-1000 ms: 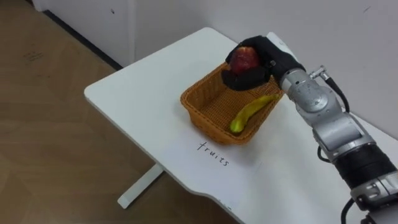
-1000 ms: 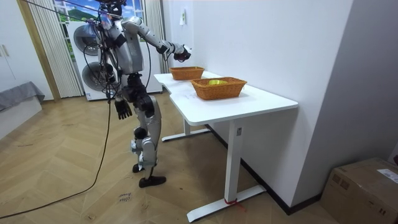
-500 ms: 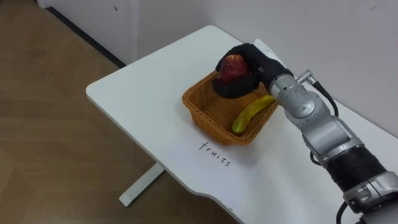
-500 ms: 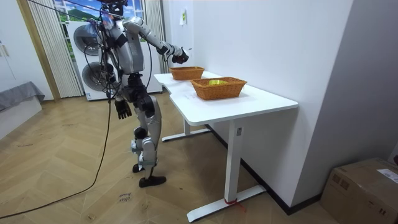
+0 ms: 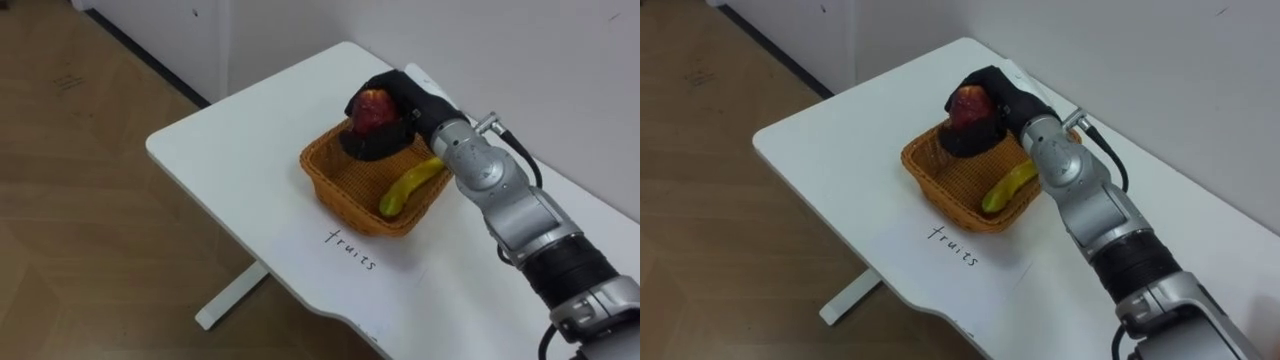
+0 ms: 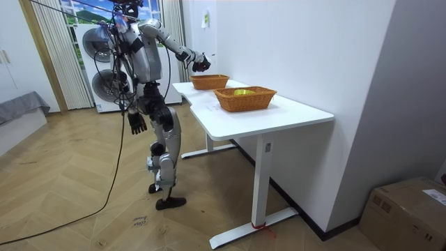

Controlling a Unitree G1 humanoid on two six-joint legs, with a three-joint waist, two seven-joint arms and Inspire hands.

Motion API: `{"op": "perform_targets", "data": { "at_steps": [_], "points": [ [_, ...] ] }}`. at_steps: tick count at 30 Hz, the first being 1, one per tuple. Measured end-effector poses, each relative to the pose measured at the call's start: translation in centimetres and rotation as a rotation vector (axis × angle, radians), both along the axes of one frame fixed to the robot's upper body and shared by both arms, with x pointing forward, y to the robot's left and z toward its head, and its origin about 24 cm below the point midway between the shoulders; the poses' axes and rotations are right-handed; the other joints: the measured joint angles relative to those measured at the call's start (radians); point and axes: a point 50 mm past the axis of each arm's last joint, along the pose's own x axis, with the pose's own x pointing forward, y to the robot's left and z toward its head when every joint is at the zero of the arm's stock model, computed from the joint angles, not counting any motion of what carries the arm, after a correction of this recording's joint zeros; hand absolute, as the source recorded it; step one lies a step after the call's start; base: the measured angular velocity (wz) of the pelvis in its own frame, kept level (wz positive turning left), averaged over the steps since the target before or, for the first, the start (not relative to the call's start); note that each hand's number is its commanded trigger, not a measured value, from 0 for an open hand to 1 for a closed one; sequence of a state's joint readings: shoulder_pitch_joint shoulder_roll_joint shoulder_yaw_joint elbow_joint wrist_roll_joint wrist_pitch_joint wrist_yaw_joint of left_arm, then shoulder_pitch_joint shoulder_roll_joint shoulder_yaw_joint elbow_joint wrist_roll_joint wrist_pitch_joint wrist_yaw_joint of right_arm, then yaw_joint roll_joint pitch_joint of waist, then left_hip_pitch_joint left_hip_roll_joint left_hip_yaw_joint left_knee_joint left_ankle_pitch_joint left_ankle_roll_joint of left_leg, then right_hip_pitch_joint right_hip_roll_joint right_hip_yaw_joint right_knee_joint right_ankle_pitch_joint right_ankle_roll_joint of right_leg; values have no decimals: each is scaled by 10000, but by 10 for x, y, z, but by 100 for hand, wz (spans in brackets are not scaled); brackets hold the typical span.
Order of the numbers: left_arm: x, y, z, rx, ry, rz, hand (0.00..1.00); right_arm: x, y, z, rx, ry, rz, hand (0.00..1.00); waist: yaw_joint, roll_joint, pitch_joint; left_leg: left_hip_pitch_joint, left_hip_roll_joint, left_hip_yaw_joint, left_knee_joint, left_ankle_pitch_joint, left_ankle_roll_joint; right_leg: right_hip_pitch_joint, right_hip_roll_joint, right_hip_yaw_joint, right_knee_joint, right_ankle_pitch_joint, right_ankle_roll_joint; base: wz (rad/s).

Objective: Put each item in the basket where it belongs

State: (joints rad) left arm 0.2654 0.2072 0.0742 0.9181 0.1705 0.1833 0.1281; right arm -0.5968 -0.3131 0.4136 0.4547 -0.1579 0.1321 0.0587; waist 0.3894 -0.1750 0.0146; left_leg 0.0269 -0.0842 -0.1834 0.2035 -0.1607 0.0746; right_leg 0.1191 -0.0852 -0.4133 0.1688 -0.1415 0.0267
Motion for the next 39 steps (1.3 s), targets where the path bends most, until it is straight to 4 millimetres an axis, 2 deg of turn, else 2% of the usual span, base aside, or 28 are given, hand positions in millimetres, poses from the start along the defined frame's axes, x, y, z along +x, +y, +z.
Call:
{"op": "perform_targets", "data": {
  "at_steps": [39],
  "points": [
    [0, -1, -1, -100, 57, -6, 0, 0, -1, -2, 53, 68, -98, 0, -35, -6, 6, -10, -6, -13, 2, -25, 17, -1, 1, -5, -8, -7, 11, 0]
  ]
}}
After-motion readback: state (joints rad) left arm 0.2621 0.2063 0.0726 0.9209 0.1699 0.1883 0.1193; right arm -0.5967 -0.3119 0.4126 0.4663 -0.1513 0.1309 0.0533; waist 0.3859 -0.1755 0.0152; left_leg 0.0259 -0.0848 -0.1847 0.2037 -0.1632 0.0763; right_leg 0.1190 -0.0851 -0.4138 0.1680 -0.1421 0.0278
